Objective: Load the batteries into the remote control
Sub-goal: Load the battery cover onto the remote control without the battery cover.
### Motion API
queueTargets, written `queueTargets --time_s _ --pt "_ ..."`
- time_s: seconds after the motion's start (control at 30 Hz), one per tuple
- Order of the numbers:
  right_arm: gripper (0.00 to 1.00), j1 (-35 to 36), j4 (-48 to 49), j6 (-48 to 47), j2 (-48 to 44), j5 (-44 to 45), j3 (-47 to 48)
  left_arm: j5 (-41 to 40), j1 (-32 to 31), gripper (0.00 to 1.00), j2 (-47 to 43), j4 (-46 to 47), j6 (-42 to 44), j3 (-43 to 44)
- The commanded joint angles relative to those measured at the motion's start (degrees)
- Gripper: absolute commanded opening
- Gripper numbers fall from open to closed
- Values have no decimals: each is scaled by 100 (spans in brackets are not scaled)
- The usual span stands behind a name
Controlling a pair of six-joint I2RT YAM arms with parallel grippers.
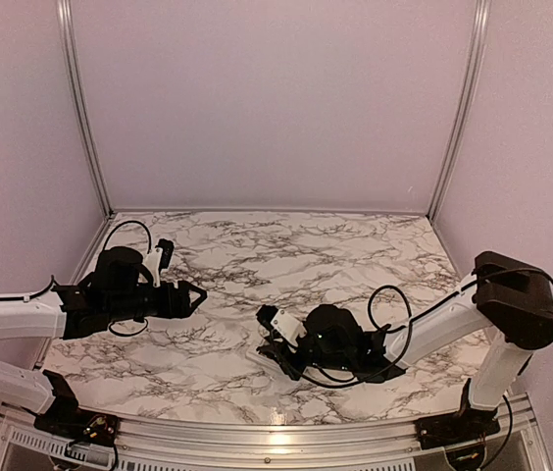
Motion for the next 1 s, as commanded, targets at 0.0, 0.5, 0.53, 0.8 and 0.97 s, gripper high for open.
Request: queueTargets --time_s 0.0,0.5,0.53,0.8,0.97 --pt "0 -27 65 -81 117 36 -8 -49 28 80 -81 -62 52 143" --pt "0 -114 -77 -187 138 118 67 -48 28 80 -77 -44 67 136" --pt "0 -115 -94 -190 145 116 60 -52 28 80 -74 -42 69 139" --pt "0 -132 -121 -150 180 -16 24 -57 28 80 -75 -52 95 140" --pt "6 -114 -208 -118 180 -67 -7 -75 28 80 -77 -62 98 135"
